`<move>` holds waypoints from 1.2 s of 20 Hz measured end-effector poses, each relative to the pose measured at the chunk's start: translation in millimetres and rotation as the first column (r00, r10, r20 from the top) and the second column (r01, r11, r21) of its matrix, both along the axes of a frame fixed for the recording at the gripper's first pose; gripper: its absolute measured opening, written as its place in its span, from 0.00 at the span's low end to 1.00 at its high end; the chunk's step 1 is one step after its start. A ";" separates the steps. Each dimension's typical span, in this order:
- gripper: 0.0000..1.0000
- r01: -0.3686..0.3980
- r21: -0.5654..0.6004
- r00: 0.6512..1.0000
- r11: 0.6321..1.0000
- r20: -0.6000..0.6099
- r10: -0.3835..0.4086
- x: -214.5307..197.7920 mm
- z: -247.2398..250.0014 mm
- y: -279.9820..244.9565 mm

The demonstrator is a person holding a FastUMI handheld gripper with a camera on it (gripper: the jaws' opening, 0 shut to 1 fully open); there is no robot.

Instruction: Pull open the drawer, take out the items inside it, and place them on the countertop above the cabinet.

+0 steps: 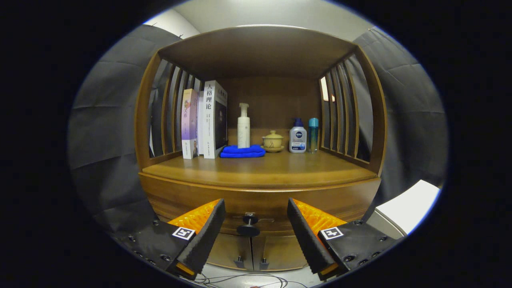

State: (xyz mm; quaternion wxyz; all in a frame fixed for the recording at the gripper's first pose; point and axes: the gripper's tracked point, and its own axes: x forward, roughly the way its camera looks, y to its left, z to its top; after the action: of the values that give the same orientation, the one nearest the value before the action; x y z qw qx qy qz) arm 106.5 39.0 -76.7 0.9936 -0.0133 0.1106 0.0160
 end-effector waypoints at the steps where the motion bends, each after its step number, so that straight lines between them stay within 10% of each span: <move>1: 0.98 -0.001 0.000 1.000 1.000 -0.007 0.001 3.3 1.2 0.6; 19: 0.81 -0.012 -0.002 0.992 1.000 -0.127 0.012 19.6 -63.8 15.6; 24: 0.58 0.025 0.000 0.994 1.000 -0.109 -0.025 23.6 -67.0 9.7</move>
State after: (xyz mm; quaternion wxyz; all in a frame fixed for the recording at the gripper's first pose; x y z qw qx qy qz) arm 130.1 48.8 -143.7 0.9863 -0.0101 0.1648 0.0044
